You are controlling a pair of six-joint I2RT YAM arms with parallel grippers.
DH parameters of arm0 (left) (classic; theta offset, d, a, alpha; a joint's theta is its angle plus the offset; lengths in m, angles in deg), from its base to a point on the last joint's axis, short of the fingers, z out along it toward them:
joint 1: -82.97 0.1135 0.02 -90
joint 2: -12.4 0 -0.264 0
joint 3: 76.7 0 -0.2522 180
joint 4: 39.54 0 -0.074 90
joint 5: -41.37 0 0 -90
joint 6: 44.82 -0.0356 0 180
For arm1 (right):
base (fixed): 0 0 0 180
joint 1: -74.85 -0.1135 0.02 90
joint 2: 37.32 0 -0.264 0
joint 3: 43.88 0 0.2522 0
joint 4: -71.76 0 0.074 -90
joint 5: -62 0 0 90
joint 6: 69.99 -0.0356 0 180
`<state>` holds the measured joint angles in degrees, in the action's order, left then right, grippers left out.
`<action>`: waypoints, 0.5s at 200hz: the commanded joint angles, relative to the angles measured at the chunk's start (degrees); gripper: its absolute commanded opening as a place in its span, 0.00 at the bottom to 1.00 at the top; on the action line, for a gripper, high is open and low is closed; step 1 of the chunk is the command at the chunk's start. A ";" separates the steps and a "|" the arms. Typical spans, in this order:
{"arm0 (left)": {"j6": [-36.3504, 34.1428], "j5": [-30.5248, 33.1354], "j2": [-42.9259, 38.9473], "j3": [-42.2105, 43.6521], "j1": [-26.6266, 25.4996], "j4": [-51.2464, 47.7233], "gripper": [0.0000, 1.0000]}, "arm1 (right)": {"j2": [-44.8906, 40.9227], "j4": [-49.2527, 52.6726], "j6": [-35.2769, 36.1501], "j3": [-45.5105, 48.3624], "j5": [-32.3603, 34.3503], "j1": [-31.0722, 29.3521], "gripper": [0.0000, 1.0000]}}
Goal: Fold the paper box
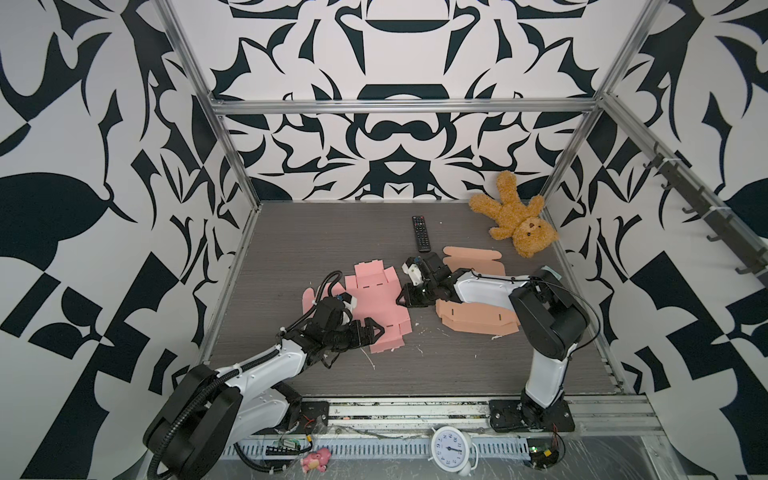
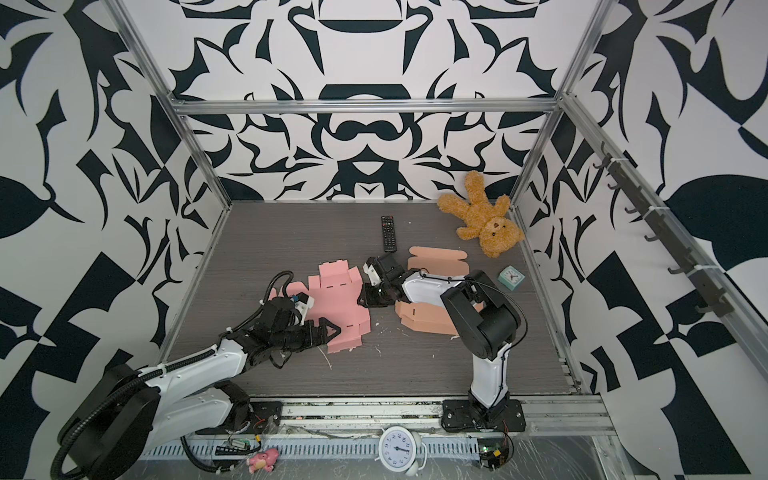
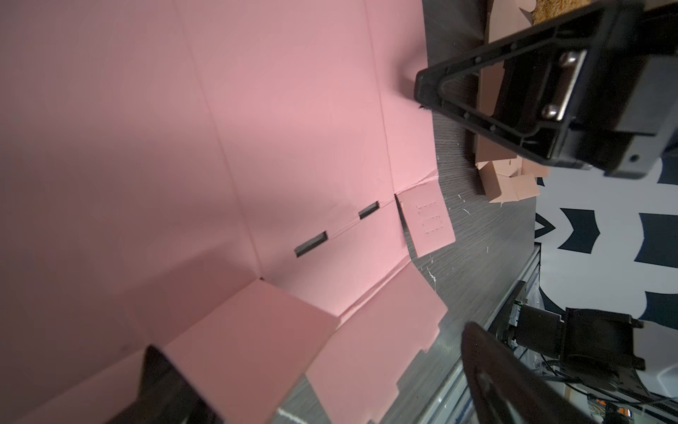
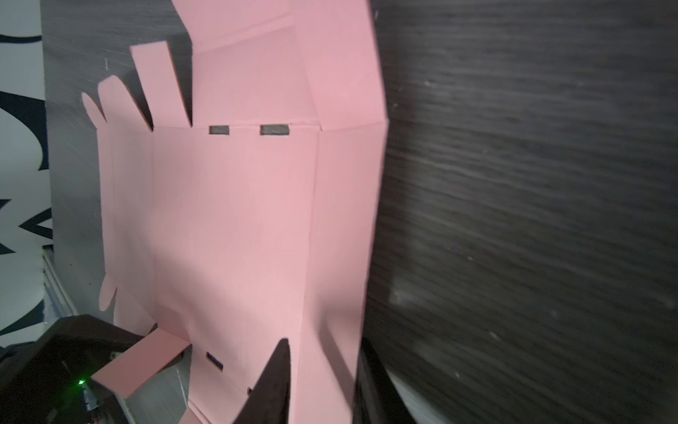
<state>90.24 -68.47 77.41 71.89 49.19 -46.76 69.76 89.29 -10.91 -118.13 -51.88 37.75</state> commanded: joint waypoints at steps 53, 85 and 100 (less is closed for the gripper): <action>0.58 -1.13 0.82 1.35 -0.24 -0.26 0.96 | 0.36 -6.93 -3.62 2.38 -5.56 0.88 0.16; -0.62 -2.05 -2.92 0.65 -0.23 -4.13 0.97 | 0.38 -6.95 -2.90 2.25 -5.93 1.01 0.08; -1.75 -2.14 -4.88 0.98 -0.26 -5.39 0.98 | 0.23 -5.81 -1.91 1.75 -5.83 1.04 0.06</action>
<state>90.04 -69.49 75.77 72.00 49.19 -48.18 70.11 83.89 -14.08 -116.14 -56.51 38.78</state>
